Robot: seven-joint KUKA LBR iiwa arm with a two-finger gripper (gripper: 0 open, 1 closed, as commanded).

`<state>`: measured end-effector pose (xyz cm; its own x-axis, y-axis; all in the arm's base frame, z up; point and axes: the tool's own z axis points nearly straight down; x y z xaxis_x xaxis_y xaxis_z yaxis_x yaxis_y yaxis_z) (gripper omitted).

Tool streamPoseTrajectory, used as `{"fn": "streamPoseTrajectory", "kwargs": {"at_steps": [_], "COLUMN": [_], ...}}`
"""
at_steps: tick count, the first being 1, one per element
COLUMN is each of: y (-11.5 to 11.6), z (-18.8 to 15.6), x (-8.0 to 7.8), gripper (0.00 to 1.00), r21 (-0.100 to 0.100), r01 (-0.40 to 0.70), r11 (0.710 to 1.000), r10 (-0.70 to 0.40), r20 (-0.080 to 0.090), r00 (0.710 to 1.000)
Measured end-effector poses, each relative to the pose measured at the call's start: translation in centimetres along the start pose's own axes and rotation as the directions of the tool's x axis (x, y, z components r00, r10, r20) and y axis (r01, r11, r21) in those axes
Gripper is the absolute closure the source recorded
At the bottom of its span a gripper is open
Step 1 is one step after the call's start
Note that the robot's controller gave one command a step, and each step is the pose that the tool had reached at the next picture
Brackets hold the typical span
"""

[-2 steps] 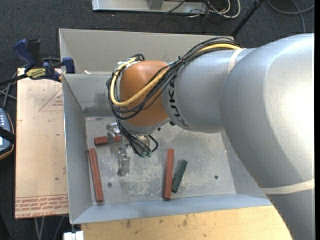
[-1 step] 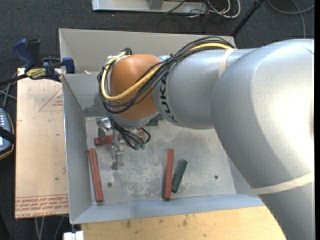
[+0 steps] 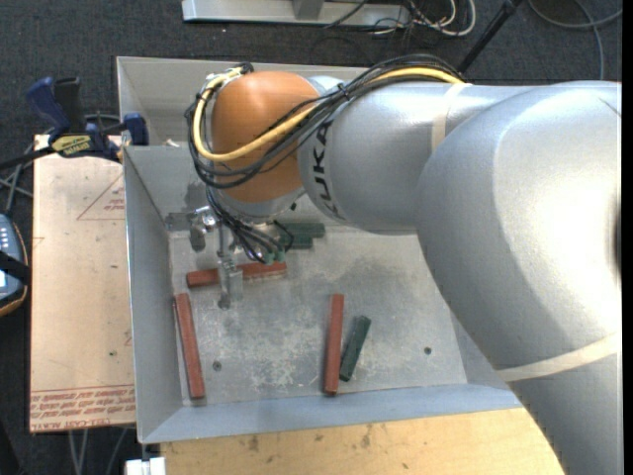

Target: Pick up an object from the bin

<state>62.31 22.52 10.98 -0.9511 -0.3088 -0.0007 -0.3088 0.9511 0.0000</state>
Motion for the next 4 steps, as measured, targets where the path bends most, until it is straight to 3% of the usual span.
{"fn": "streamPoseTrajectory", "kwargs": {"at_steps": [1,2,3,4], "y": [-0.2,0.4,0.4,-3.1], "z": [1.0,3.9,3.9,0.4], "x": [-1.2,0.3,0.3,0.8], "gripper": [0.00,1.00,1.00,1.00], "r21": [-0.001,-0.002,-0.003,-0.003], "r01": [0.129,0.448,0.448,0.454], "r11": [0.992,0.894,0.894,0.891], "r10": [-0.129,-0.448,-0.448,-0.454], "r20": [0.009,0.002,0.001,0.001], "r00": [0.992,0.894,0.894,0.891]}}
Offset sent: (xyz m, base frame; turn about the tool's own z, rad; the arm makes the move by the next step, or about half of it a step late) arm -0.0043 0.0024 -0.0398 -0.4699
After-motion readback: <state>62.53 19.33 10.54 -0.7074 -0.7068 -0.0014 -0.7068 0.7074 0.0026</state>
